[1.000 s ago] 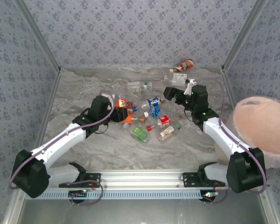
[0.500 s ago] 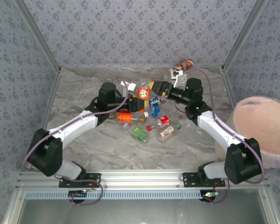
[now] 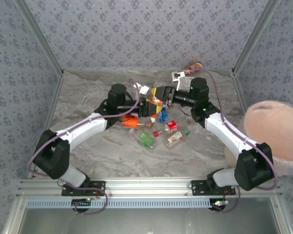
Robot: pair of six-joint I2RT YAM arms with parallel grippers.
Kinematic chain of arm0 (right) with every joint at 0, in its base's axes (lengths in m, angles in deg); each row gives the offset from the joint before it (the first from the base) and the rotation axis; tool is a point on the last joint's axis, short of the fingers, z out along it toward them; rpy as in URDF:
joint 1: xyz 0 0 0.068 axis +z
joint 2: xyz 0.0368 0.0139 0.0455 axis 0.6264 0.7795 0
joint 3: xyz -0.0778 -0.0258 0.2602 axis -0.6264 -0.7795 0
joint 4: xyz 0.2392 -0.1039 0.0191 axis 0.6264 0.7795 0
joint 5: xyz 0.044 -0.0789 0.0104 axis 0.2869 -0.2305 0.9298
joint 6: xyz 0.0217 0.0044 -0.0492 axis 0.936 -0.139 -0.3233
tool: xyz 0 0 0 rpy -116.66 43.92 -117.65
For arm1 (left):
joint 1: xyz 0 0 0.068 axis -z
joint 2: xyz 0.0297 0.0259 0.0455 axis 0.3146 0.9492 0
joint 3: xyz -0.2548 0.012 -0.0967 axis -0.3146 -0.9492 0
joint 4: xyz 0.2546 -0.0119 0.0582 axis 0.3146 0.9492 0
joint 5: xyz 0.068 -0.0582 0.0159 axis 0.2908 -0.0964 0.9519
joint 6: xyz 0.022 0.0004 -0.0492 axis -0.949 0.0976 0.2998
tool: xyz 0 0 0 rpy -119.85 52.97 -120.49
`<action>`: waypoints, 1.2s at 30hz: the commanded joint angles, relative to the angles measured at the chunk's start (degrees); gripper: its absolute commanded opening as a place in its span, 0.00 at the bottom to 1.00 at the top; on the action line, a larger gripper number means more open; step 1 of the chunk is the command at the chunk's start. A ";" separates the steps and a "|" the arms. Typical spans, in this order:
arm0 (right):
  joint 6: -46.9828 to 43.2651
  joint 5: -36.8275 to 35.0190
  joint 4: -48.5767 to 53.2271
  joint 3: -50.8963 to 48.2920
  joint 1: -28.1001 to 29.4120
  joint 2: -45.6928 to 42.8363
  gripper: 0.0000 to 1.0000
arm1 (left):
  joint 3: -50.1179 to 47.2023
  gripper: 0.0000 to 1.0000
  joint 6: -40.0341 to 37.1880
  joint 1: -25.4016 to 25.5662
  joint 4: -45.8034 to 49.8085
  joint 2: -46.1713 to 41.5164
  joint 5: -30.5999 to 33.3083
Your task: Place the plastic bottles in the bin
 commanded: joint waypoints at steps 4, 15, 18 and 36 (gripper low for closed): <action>-3.26 0.58 3.98 1.81 0.15 0.03 0.54 | 2.41 0.53 -0.15 0.42 -1.00 0.68 -1.24; -10.06 -6.73 12.10 3.92 -0.70 -2.57 0.42 | 3.26 0.96 -0.13 0.42 2.12 0.17 -0.83; -12.86 -13.12 17.74 5.71 -1.62 -4.82 0.42 | 2.20 0.98 -1.01 0.39 2.11 -1.40 0.68; -46.87 -74.81 48.88 22.67 -2.03 -24.34 0.39 | -11.03 0.98 6.20 -0.84 -2.06 -9.82 46.91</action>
